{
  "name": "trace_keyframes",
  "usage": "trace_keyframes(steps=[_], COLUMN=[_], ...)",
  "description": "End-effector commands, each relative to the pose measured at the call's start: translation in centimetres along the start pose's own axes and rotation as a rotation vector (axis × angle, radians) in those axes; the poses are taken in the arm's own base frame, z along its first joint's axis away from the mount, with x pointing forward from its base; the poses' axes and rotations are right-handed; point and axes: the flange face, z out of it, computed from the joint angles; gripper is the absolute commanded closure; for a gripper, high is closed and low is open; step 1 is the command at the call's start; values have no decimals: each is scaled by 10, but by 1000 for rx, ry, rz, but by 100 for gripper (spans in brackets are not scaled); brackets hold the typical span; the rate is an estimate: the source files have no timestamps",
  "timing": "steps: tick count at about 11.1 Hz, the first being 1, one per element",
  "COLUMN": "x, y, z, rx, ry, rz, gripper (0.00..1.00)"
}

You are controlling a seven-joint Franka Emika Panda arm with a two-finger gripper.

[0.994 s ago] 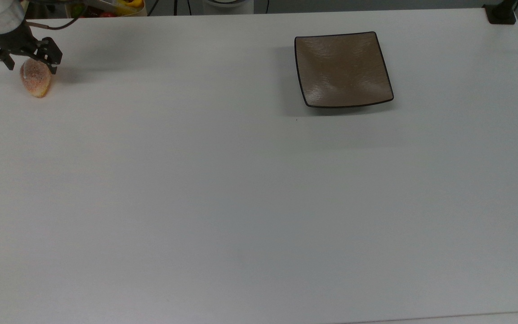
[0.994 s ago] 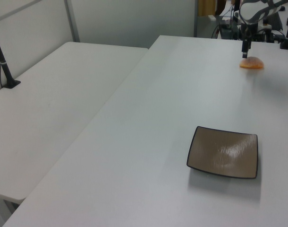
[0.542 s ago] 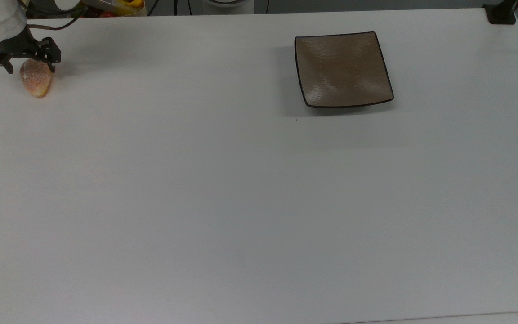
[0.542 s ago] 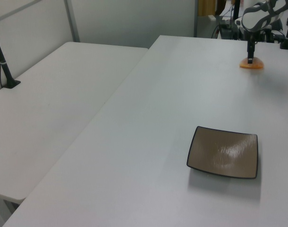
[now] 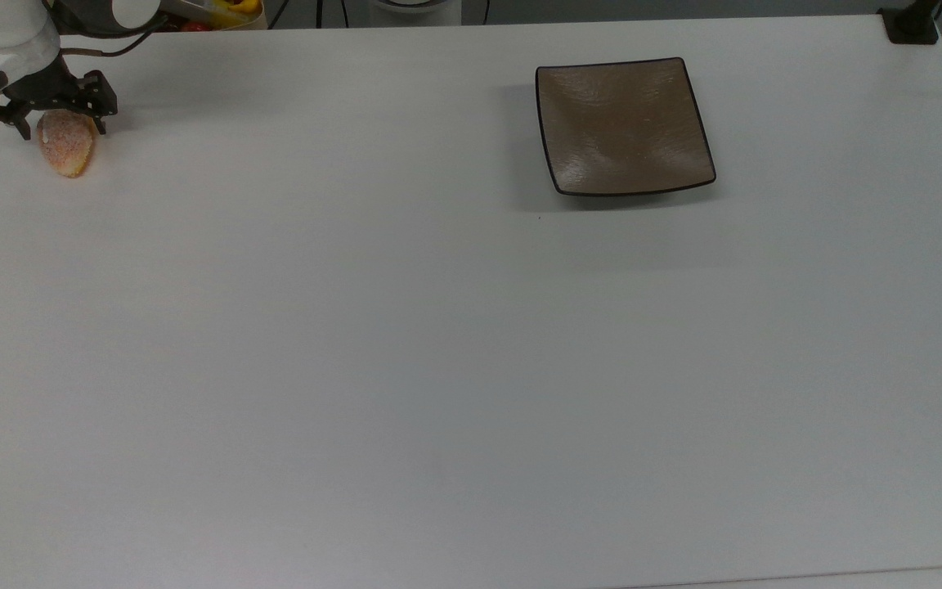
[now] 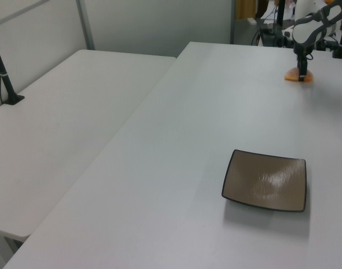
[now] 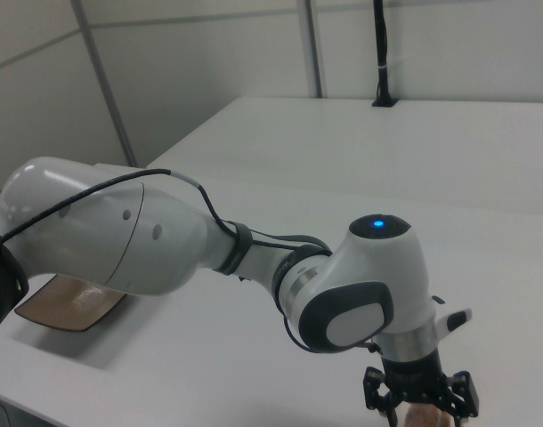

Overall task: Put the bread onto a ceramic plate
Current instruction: 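Close the gripper on the bread roll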

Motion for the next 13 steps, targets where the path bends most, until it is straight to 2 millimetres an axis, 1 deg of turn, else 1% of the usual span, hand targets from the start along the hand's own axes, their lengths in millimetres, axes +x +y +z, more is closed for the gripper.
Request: trace_keyframes(steps=[1, 2, 4, 5, 6, 7, 8, 9, 10, 11, 13], x=[-1, -1, -1, -1, -1, -1, -1, -1, 0, 4, 19], y=[-3, -3, -3, -3, -3, -2, -2, -3, -5, -9, -32], z=[2, 2, 3, 2, 2, 1, -1, -7, -21, -44, -97], rx=[-14, -15, -13, -13, -13, -11, -11, -10, 12, 29, 81], ry=[4, 3, 3, 3, 3, 1, 0, 4, -7, -13, -12], rz=[-23, -26, -25, -25, -24, -24, -25, -14, -10, -19, -32], gripper=[14, 33, 64, 77, 85, 87, 88, 88, 87, 87, 86])
